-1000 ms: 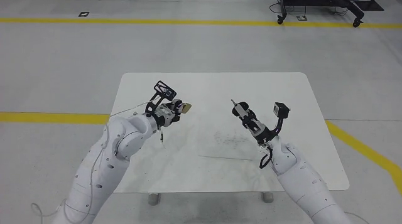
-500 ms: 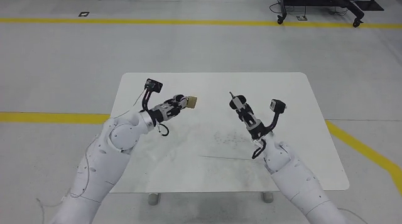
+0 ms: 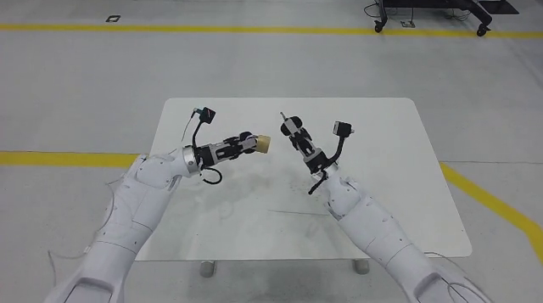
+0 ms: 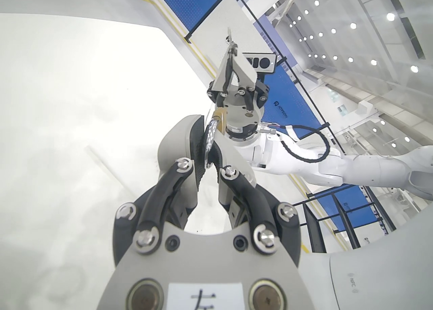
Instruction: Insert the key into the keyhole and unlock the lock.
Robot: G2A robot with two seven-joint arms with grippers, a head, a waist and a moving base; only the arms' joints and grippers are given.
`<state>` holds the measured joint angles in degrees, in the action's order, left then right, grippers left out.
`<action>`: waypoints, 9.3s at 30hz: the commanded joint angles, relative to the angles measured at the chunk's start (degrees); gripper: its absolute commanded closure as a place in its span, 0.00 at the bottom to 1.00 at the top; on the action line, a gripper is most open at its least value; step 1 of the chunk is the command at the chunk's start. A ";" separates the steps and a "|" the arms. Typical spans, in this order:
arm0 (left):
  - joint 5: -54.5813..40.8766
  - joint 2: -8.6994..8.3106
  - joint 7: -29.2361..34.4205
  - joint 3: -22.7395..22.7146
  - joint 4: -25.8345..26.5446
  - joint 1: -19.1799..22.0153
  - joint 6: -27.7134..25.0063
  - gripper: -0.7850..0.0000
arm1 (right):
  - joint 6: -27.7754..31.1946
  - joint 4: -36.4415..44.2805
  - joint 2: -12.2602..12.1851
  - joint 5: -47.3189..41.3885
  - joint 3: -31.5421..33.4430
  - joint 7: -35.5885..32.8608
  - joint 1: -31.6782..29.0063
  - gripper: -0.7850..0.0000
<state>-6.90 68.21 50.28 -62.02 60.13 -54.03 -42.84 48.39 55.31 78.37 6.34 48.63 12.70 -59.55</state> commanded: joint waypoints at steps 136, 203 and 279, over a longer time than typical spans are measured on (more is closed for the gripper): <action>-12.95 7.77 0.62 7.62 -16.65 12.63 35.79 1.00 | -34.88 21.61 4.02 -7.35 4.57 -4.13 -15.42 0.00; -29.01 10.91 19.01 4.15 -31.42 17.23 39.52 1.00 | -12.81 19.30 5.27 -0.01 7.65 -6.27 -15.13 1.00; -22.42 8.78 12.59 0.14 -19.24 11.45 27.20 1.00 | -25.48 17.24 6.74 -46.85 10.98 -37.81 -16.15 0.18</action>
<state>-29.31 76.99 63.10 -61.84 40.93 -42.57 -15.77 21.84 71.58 85.33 -45.74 59.55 -26.61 -75.27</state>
